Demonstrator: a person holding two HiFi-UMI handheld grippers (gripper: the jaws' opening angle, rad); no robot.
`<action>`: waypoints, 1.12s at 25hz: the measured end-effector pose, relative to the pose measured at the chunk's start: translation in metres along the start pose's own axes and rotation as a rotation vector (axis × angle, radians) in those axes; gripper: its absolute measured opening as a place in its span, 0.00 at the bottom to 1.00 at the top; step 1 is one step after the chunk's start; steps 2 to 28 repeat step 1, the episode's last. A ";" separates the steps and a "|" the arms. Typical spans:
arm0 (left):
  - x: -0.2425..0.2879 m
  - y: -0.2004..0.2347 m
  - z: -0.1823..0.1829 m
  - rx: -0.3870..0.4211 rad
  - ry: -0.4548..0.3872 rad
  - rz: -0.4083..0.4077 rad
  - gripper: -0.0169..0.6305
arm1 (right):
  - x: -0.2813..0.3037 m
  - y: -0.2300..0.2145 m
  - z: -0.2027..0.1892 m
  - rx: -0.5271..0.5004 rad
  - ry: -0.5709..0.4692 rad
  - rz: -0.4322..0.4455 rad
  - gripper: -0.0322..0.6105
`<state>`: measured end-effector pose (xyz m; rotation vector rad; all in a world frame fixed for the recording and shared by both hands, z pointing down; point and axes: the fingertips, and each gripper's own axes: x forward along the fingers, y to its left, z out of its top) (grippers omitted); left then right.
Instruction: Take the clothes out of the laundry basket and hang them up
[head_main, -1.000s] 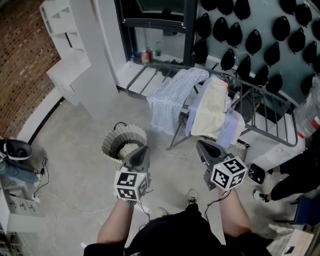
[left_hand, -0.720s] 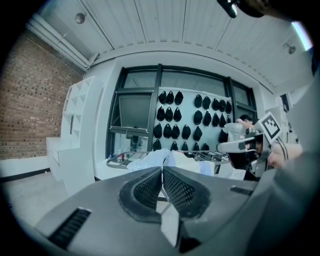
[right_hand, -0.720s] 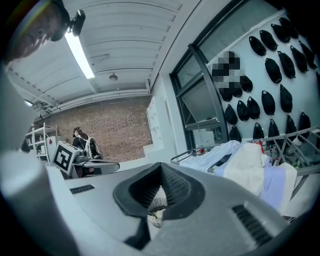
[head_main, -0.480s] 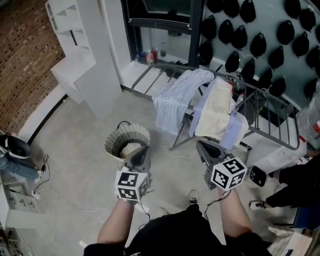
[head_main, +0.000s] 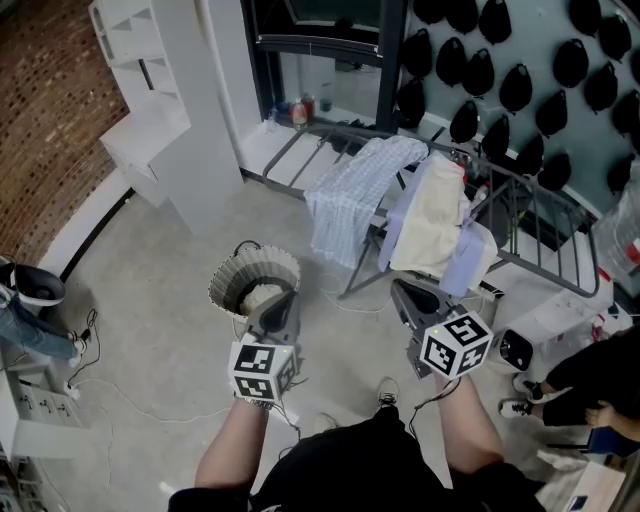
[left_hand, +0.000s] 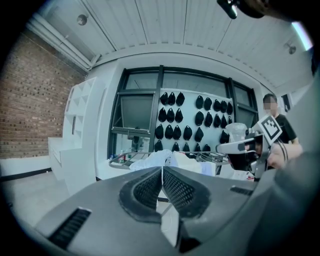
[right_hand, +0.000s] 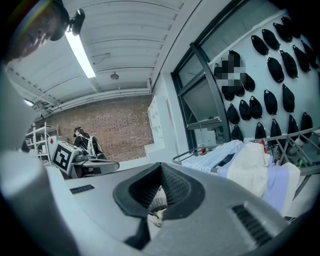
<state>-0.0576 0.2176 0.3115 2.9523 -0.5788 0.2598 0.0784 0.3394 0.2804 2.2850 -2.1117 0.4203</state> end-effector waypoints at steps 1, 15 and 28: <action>0.000 0.000 0.001 0.000 0.000 0.000 0.04 | 0.000 0.000 0.000 0.000 0.000 0.000 0.06; 0.000 0.000 0.001 0.000 0.000 0.000 0.04 | 0.000 0.000 0.000 0.000 0.000 0.000 0.06; 0.000 0.000 0.001 0.000 0.000 0.000 0.04 | 0.000 0.000 0.000 0.000 0.000 0.000 0.06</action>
